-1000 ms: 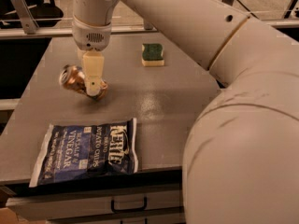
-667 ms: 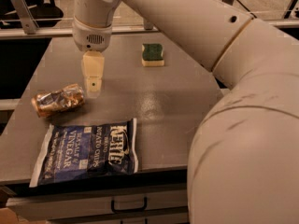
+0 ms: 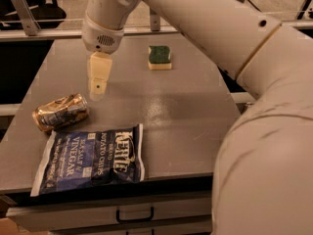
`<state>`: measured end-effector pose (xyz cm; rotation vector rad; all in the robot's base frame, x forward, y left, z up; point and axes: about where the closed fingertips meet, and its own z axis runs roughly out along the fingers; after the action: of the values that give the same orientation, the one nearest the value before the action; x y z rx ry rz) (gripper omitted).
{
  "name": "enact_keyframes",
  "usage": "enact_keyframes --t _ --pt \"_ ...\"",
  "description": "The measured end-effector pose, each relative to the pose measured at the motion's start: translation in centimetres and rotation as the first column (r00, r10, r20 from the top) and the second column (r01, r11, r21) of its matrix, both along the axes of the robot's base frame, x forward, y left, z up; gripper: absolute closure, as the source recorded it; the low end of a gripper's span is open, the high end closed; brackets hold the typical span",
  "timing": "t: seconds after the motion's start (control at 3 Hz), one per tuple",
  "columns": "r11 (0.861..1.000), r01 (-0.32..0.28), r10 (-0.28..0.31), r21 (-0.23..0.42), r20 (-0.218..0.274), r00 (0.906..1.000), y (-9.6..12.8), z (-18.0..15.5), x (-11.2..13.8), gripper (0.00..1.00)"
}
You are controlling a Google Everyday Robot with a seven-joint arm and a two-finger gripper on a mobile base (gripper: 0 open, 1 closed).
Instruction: Knock orange can over
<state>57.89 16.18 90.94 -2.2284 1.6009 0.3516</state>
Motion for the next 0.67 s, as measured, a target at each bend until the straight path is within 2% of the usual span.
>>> enact_keyframes --t 0.33,0.67 --pt "0.979 0.078 -0.081 0.186 0.012 0.9966 -2.7 1.9 2.4 0.0" --pt "0.915 0.176 -0.211 0.362 0.059 0.9757 -8.5 4.8 5.0 0.0"
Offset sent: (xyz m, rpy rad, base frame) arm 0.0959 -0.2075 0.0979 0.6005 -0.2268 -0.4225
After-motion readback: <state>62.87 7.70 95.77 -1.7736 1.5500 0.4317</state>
